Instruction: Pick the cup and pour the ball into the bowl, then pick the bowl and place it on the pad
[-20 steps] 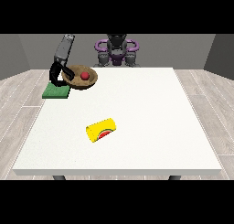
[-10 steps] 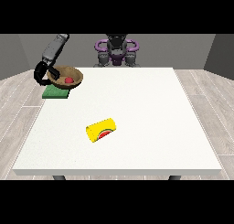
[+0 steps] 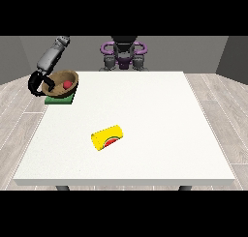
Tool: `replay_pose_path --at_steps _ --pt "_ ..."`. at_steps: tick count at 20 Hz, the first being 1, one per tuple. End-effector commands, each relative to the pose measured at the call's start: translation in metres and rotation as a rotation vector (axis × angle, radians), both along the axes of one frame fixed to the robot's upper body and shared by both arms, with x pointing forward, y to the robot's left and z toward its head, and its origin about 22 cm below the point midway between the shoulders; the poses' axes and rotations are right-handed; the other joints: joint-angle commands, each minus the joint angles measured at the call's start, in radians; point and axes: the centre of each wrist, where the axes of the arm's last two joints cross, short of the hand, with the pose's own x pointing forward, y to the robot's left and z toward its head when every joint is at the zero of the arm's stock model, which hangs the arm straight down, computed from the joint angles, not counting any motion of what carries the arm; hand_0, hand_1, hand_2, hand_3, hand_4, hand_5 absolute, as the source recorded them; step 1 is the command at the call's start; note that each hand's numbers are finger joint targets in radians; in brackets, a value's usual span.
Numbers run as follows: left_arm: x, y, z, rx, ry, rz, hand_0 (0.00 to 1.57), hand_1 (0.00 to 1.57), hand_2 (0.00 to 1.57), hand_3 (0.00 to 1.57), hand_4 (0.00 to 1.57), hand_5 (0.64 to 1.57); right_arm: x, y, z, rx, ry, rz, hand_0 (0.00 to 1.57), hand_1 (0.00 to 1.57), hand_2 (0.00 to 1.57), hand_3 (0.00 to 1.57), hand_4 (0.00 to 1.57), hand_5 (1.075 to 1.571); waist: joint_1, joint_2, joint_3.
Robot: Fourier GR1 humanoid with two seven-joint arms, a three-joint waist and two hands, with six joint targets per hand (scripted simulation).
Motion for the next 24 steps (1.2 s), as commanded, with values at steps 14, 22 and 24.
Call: replay_pose_path --at_steps 14,22,24 --pt "0.008 0.003 -0.030 -0.037 0.056 -0.005 0.00 0.00 0.00 0.00 0.00 1.535 0.001 -0.016 0.019 -0.037 0.049 0.030 1.57 1.57 1.57 1.30 1.24 1.570 -0.006 -0.068 -0.0021" --pt "0.004 -0.002 -0.021 -0.020 0.052 -0.002 0.00 0.00 0.00 0.00 0.00 1.525 0.000 -0.011 -0.010 0.048 0.080 0.005 1.57 1.57 1.57 1.13 1.12 1.568 0.004 -0.064 -0.0006" --pt "-0.013 0.008 -0.001 -0.014 0.017 -0.012 0.00 0.00 0.00 0.00 0.00 1.528 -0.014 -0.026 -0.025 0.089 0.070 -0.020 1.57 1.57 1.57 1.26 1.06 1.569 0.011 -0.028 0.0002"
